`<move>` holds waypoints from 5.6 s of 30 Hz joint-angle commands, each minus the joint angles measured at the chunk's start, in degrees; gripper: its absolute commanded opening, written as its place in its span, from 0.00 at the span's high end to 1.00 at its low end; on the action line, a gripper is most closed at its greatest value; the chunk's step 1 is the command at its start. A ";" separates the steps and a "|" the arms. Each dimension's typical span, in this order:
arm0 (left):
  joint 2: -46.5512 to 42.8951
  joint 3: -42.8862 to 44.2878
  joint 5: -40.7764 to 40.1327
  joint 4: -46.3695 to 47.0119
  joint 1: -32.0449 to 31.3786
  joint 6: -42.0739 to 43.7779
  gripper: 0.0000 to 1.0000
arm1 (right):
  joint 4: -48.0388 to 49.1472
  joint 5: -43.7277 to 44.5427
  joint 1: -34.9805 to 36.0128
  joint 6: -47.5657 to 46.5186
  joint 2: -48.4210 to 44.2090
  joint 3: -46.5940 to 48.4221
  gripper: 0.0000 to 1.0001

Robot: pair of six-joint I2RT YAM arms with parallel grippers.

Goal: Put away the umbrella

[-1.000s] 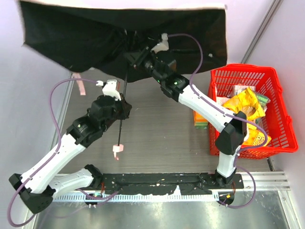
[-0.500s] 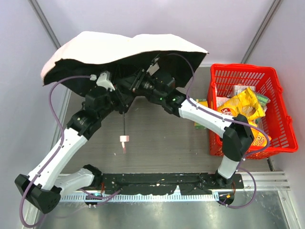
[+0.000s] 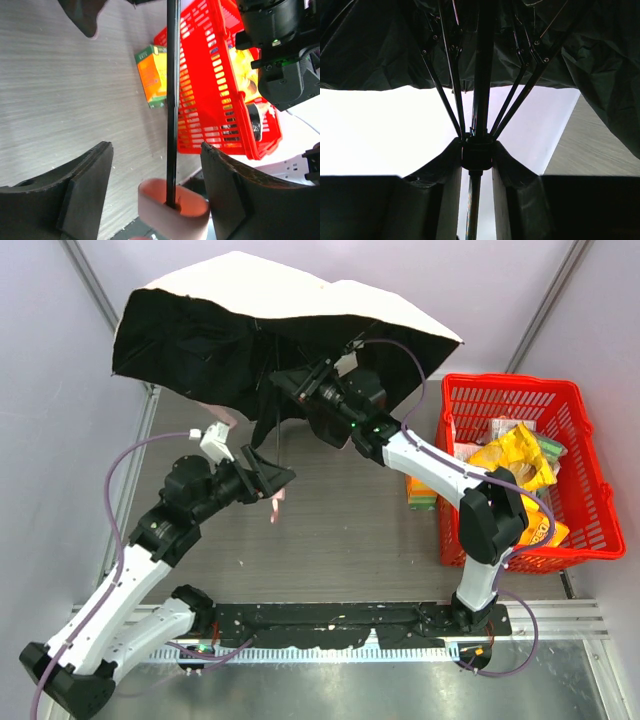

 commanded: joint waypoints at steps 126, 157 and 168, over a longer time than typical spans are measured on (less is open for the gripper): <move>3.07 -11.64 -8.87 58.87 1.81 -19.51 0.78 | 24.98 -37.92 -4.20 -8.91 -19.33 -24.11 1.00; -9.08 24.71 -27.03 -16.89 -3.73 -0.47 0.00 | 69.10 -52.76 -13.61 -13.96 -5.09 -23.58 1.00; 7.47 27.92 -11.41 3.33 -1.81 3.60 0.00 | 69.21 -56.63 -11.59 -8.42 -13.52 -27.29 0.99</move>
